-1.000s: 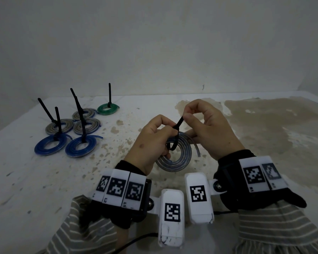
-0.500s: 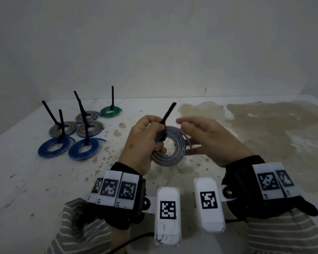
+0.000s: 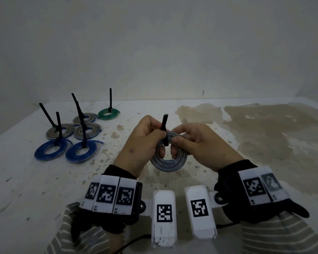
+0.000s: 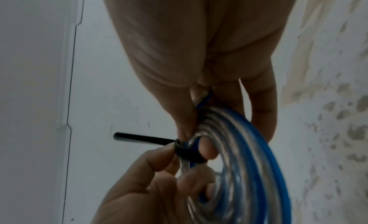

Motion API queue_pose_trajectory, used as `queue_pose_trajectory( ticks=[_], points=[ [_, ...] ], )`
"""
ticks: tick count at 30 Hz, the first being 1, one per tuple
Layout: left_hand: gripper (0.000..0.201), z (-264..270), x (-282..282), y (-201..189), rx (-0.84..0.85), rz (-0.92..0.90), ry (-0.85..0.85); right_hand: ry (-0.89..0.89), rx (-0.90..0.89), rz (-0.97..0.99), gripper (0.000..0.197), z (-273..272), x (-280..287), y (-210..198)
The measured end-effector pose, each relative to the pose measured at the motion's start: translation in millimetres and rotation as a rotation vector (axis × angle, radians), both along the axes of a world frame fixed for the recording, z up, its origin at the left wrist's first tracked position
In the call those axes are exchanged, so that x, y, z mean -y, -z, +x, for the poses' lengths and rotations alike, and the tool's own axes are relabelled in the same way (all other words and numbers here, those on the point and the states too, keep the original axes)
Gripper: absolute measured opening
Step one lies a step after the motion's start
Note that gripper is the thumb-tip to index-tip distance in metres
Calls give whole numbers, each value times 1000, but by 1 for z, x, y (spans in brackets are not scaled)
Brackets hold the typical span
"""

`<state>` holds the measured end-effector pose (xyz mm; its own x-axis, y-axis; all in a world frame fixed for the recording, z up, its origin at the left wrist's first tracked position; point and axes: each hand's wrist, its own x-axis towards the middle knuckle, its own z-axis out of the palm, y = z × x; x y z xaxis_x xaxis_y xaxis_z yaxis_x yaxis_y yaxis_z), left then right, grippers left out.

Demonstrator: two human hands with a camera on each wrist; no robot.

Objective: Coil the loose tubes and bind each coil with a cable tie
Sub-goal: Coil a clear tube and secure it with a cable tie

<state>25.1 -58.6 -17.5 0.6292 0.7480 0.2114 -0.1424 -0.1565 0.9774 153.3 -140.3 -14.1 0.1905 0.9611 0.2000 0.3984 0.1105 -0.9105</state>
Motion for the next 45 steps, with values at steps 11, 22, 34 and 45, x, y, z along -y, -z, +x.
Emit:
queue_pose_trajectory(
  ticks=[11, 22, 34, 45],
  points=[
    [17, 4, -2, 7, 38, -14, -14, -49, 27, 26, 28, -1, 0, 1],
    [22, 5, -3, 9, 41, -55, -2, 109, 384, 122, 12, 5, -15, -22],
    [22, 9, 4, 1, -34, -89, 4, 140, -15, 83, 30, -8, -25, -54],
    [16, 8, 4, -19, -138, 1, 22, 321, -253, -44, 25, -9, -30, -75]
  ],
)
